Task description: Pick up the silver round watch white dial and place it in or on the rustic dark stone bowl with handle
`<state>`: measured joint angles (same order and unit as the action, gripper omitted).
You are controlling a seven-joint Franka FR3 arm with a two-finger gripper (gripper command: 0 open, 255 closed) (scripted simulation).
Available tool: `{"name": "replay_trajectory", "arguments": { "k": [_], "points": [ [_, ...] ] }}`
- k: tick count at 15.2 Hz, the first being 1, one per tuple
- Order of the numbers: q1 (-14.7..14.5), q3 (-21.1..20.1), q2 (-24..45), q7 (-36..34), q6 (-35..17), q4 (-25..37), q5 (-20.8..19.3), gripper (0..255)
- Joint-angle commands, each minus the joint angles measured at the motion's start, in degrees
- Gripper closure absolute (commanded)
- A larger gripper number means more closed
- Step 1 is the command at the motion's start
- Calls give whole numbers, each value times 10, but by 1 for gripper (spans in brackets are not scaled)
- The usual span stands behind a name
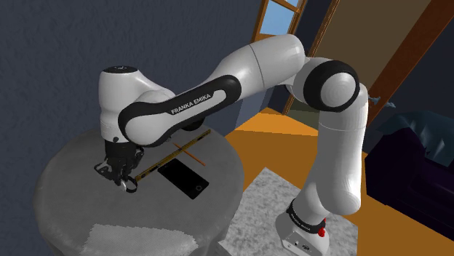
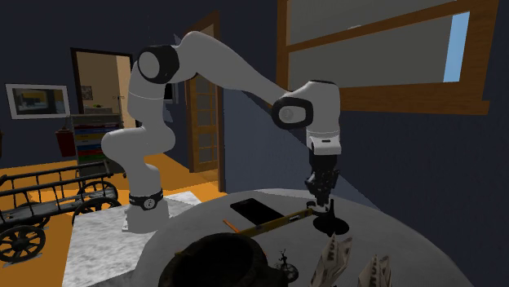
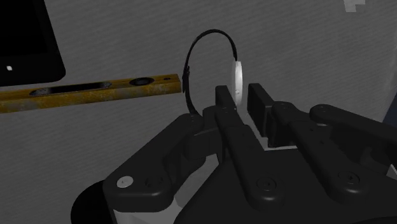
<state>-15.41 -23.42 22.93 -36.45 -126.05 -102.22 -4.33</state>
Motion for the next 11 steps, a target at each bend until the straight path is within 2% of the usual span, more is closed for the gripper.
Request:
{"name": "replay_trajectory", "arguments": {
  "k": [1, 7, 11],
  "points": [
    [0, 0, 0, 0, 0, 0, 0, 255],
    [0, 0, 0, 0, 0, 0, 0, 255],
    [2, -3, -14, 2, 26, 13, 6, 255]
  ]
}}
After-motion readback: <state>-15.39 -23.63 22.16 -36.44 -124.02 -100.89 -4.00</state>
